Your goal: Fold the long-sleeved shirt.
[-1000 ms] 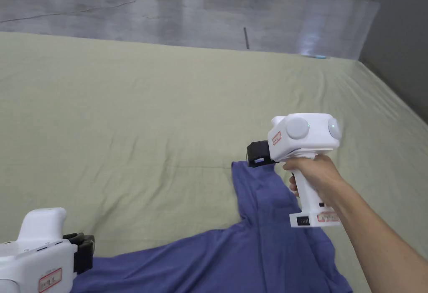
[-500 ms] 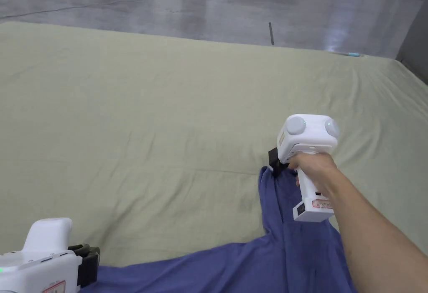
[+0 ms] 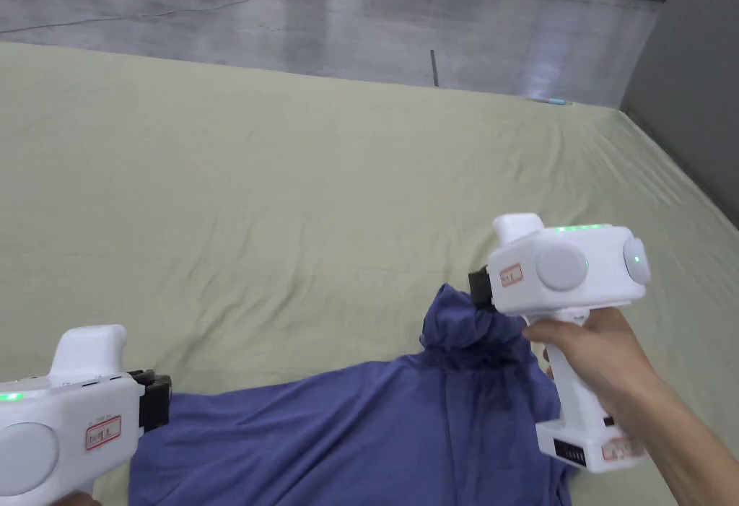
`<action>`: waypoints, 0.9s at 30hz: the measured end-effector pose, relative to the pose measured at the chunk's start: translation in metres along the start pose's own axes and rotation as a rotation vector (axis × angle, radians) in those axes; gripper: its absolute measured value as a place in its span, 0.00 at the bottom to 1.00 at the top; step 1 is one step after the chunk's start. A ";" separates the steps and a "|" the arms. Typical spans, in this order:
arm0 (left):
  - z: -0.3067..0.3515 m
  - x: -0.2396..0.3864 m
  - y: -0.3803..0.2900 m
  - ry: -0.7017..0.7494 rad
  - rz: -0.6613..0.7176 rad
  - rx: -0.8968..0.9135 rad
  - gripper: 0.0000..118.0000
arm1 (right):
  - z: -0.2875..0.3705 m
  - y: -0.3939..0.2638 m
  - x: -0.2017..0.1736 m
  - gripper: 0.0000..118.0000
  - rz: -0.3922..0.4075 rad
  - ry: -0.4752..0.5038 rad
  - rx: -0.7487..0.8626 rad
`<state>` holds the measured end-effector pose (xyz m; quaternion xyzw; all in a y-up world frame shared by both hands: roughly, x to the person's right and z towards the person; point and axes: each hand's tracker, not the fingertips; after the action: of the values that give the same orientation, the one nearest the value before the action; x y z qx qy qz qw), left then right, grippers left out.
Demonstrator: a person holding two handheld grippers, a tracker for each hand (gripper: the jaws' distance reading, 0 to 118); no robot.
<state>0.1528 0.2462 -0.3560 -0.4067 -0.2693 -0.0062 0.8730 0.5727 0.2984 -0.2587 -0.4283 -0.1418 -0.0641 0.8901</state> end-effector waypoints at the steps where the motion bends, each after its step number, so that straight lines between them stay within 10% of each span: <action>1: 0.005 0.002 -0.002 0.007 0.000 0.003 0.00 | 0.007 -0.013 -0.003 0.06 0.008 0.007 -0.007; 8: 0.025 0.008 -0.013 -0.027 0.013 0.021 0.00 | -0.015 -0.127 -0.021 0.06 0.000 0.064 -0.211; 10: 0.027 0.012 -0.014 -0.030 0.003 0.019 0.00 | -0.028 -0.140 -0.021 0.36 -0.002 0.021 -0.217; 12: 0.031 0.014 -0.015 -0.037 -0.004 0.017 0.00 | -0.025 -0.143 -0.018 0.98 -0.005 0.020 -0.239; 13: 0.032 0.014 -0.016 -0.040 -0.004 0.015 0.00 | -0.017 -0.142 -0.017 0.98 -0.014 0.019 -0.237; 17: 0.039 0.016 -0.020 -0.037 -0.010 0.017 0.00 | 0.045 -0.129 -0.006 0.85 -0.111 -0.002 -0.057; 19: 0.043 0.015 -0.024 -0.037 -0.011 0.018 0.00 | 0.070 -0.128 0.002 0.07 -0.154 -0.014 0.007; 27: 0.003 -0.005 -0.013 0.032 -0.009 -0.030 0.00 | 0.074 -0.144 0.017 0.02 -0.190 0.003 -0.026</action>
<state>0.1439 0.2385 -0.3472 -0.4183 -0.2571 -0.0206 0.8709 0.5400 0.2666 -0.1028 -0.4242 -0.1794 -0.1508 0.8747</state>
